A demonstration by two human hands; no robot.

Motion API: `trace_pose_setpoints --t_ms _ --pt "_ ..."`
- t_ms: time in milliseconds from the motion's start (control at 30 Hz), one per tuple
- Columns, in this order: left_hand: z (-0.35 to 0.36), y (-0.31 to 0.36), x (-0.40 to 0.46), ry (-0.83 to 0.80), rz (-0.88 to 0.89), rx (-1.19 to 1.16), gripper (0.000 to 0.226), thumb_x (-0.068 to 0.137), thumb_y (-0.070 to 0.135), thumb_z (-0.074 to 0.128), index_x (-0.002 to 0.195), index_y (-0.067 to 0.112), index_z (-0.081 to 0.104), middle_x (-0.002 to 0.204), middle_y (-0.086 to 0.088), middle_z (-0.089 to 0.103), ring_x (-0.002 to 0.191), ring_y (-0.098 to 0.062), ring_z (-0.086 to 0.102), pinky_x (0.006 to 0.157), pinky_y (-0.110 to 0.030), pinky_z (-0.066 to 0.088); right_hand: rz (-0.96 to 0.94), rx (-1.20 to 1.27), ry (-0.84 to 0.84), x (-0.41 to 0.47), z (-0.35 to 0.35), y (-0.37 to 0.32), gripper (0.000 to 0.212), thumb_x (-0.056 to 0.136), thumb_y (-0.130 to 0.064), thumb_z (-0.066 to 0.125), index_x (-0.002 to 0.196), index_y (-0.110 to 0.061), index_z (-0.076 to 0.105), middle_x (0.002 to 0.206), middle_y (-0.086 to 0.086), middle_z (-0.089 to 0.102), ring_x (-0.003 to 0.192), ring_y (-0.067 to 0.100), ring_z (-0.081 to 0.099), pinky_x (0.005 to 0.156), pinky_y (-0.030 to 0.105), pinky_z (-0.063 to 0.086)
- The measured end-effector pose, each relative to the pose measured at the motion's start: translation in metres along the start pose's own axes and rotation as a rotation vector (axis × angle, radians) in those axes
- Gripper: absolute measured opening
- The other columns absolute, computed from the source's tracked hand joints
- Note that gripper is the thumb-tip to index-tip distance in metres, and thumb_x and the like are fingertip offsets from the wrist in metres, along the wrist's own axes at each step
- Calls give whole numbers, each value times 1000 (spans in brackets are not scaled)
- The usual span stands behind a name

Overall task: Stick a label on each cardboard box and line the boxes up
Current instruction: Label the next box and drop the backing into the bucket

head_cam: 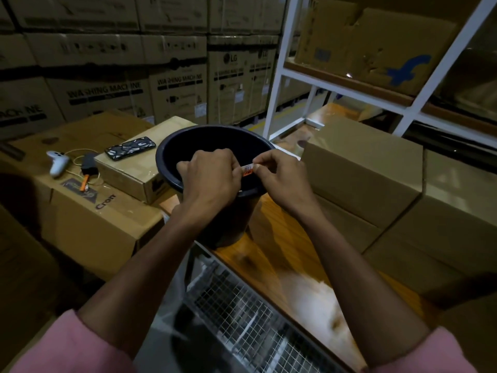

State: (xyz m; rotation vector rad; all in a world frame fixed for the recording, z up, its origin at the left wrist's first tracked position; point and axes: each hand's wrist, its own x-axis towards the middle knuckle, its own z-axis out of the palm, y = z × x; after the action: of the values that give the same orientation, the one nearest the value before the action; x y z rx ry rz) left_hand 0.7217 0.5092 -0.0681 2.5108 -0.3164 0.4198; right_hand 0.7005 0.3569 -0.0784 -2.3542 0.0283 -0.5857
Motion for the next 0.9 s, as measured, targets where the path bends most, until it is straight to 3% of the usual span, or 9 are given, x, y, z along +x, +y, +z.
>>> trace_pose_setpoints --t_ms 100,233,300,367,433,567,900 --pt "-4 -1 3 -28 -55 7 14 97 33 58 85 33 66 85 7 63 101 -21 55 93 -50 32 -5 -22 20 0 8 1 16 93 -25 64 109 -24 69 89 -13 69 88 11 65 77 44 56" --pt "-8 -7 4 -38 -110 11 15 95 31 58 85 30 69 87 6 64 106 -24 54 99 -53 31 -16 -47 -4 0 9 0 60 91 -21 64 147 -21 46 73 -10 70 84 17 69 72 42 56" --pt "-11 -12 5 -55 -148 34 16 95 32 58 84 29 70 89 5 63 110 -25 52 102 -54 30 -32 -82 18 2 7 1 51 91 -21 66 141 -20 54 78 -8 72 86 16 69 75 42 57" --pt "-13 -16 7 -86 -192 71 18 95 36 58 83 28 70 93 2 63 119 -27 45 101 -54 26 -111 -182 48 3 10 -2 26 91 -27 66 116 -23 70 91 -8 73 90 15 67 77 42 58" --pt "-15 -18 9 -104 -222 106 21 94 38 58 83 26 71 97 0 63 125 -29 38 100 -55 25 -208 -217 6 3 17 -10 14 90 -32 68 100 -26 74 96 -8 70 89 12 64 77 39 56" --pt "-19 -20 13 -93 -259 128 20 94 37 58 85 24 70 101 -5 62 129 -31 35 98 -53 26 -302 -201 -130 3 30 -29 16 88 -26 71 104 -21 74 100 -4 67 93 14 63 82 41 57" --pt "-21 -39 17 -100 -302 61 21 92 37 62 81 19 68 91 -5 60 121 -34 46 92 -50 33 -265 -200 -200 4 39 -40 19 90 -27 73 107 -20 75 105 -2 69 97 13 64 84 37 58"
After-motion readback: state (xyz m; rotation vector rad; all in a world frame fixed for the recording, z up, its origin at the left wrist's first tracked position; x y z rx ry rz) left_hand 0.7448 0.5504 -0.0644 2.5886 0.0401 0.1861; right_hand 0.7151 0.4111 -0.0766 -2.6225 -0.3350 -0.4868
